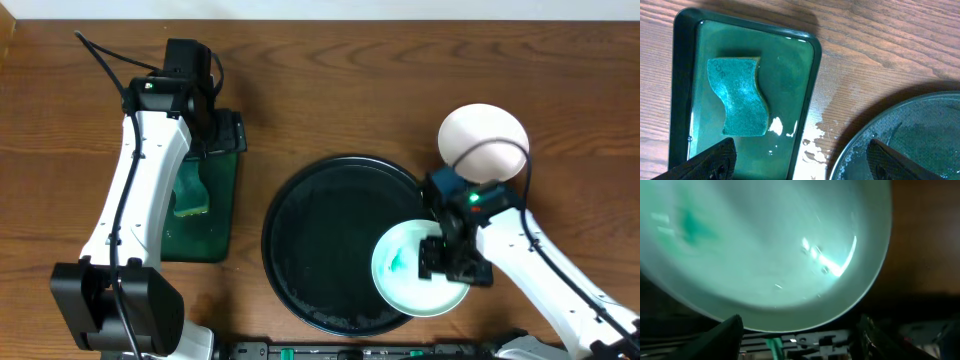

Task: Clean dirty plates on tray and stack at the side
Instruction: 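Reach the right gripper to the rim of the lower pale plate on tray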

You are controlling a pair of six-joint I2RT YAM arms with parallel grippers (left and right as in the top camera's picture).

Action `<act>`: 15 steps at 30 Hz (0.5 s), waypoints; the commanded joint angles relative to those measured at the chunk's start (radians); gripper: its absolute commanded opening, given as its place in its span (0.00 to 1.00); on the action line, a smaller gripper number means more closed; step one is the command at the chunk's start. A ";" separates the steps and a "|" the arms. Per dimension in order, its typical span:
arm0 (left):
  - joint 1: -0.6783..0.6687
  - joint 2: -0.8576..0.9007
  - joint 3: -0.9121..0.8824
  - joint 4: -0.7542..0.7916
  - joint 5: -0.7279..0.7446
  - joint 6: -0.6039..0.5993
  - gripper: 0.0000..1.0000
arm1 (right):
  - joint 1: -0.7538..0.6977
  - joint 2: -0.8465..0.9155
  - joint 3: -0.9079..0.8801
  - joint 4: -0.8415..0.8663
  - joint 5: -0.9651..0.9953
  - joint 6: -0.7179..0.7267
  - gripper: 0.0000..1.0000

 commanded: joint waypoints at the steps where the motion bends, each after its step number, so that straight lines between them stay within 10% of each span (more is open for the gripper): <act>1: -0.004 -0.003 0.004 -0.002 -0.001 0.021 0.84 | -0.003 -0.008 -0.061 0.004 -0.015 0.085 0.72; 15: -0.004 -0.003 0.004 0.001 -0.001 0.022 0.84 | -0.003 -0.008 -0.139 0.092 0.097 0.343 0.57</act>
